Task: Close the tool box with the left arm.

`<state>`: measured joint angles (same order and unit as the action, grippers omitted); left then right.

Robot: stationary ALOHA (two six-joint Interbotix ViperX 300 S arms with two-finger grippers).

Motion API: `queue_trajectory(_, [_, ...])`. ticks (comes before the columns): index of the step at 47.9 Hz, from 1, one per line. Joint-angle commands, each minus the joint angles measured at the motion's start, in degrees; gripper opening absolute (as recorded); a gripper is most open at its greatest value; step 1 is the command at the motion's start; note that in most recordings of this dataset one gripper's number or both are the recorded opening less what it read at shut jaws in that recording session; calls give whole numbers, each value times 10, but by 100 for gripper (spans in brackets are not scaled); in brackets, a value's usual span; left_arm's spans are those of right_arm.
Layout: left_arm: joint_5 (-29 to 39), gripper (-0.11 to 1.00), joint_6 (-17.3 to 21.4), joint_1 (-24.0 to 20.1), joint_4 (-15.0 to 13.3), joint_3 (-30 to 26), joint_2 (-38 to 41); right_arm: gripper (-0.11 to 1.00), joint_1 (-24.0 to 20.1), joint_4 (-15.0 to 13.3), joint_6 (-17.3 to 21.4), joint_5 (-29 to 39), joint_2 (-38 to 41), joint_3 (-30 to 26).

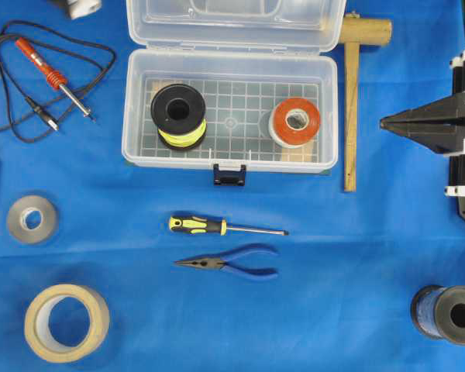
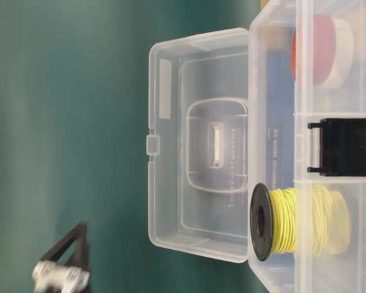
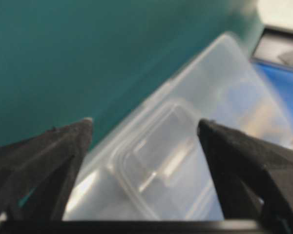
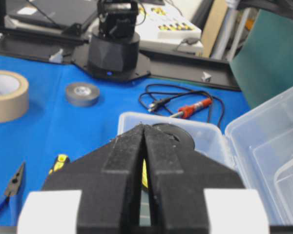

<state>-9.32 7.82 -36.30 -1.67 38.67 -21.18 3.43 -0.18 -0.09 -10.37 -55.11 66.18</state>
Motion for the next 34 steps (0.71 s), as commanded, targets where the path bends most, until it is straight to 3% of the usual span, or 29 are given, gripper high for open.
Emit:
queue_trajectory(1, [16, 90, 5, -9, -1, -55, 38, 0, 1, 1, 1, 4, 4, -14])
queue_trajectory(12, [66, 90, 29, -17, 0, -144, 141, 0, 2, 1, 1, 18, 9, -13])
queue_trajectory(17, [123, 90, 33, -13, 0, -177, 172, 0, 2, 1, 1, 21, 11, -12])
queue_trajectory(23, [182, 90, 40, -13, -1, -201, 194, 0, 4, 1, 1, 24, 15, -11])
queue_trajectory(34, [229, 90, 44, -12, -1, -214, 206, 0, 8, 0, 1, 22, 24, -10])
